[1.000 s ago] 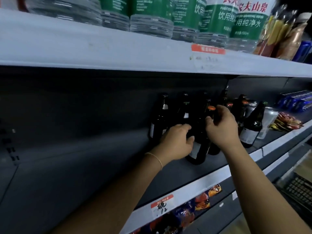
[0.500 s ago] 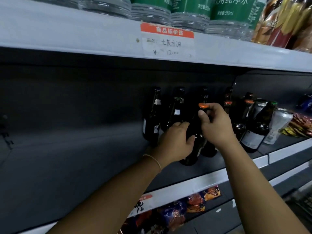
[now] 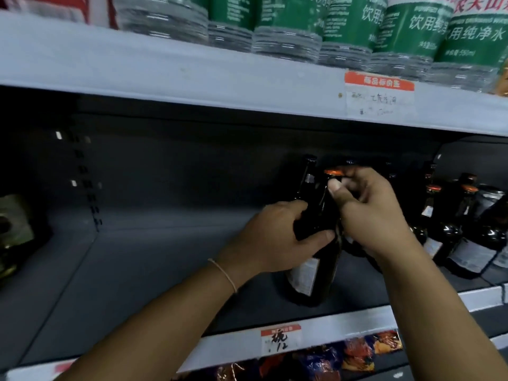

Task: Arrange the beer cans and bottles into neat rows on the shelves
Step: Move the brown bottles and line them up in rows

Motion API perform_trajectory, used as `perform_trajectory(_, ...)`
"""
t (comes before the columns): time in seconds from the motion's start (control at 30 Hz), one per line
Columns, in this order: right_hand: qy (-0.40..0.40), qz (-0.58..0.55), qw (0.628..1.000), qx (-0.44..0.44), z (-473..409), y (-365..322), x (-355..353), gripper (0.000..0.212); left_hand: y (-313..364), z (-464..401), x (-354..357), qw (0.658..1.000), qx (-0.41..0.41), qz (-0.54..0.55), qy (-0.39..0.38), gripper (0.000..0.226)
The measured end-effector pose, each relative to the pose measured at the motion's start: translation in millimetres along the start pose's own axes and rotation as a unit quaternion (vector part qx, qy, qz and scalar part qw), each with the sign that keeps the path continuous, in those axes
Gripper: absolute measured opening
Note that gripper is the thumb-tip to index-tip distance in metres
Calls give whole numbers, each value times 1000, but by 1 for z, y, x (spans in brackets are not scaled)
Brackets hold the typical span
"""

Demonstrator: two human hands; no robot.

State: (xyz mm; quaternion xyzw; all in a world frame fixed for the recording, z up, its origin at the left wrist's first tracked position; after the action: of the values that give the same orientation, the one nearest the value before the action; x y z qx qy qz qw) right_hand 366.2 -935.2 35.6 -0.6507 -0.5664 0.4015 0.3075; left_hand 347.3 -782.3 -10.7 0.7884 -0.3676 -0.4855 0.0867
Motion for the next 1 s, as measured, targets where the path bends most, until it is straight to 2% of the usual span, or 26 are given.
perform_trajectory(0.1,-51,-42,998,13,2,-10,46,11,-26,20,-46,1000,-19,-3,-19,31)
perform_trajectory(0.2,-90,-51,994,19,4,-17,93,15,-59,42,-92,995,-55,41,-75,25)
perform_trajectory(0.37,-104,-75,992,-3,4,-32,181,15,-117,73,-147,987,-102,63,-104,35)
perform_trajectory(0.47,-92,-63,993,-28,-1,-38,231,18,-154,88,-167,982,-142,88,-91,34)
perform_trajectory(0.6,-71,-9,996,-46,-9,-35,291,14,-202,103,-185,974,-198,94,-61,49)
perform_trajectory(0.73,-63,55,995,-49,-21,-30,335,4,-228,114,-193,967,-238,88,-9,38)
perform_trajectory(0.83,-51,25,998,6,-25,-29,356,13,-240,118,-189,968,-247,37,16,28)
perform_trajectory(1.0,-27,37,999,10,-31,-25,376,17,-258,120,-182,959,-273,19,70,48)
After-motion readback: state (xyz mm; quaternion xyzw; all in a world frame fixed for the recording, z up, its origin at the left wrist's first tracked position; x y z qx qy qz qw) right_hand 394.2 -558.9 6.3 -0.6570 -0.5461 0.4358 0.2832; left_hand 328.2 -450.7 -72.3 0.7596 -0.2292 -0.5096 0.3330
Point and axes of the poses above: each hand's wrist, its own z-axis away from the middle knuckle, its own x-axis out of the palm, y = z × x, the point moved 1 cm from there along -z, towards the middle knuckle, and after that the axes turned 9 degrees about -z, right-handed, at the moved point
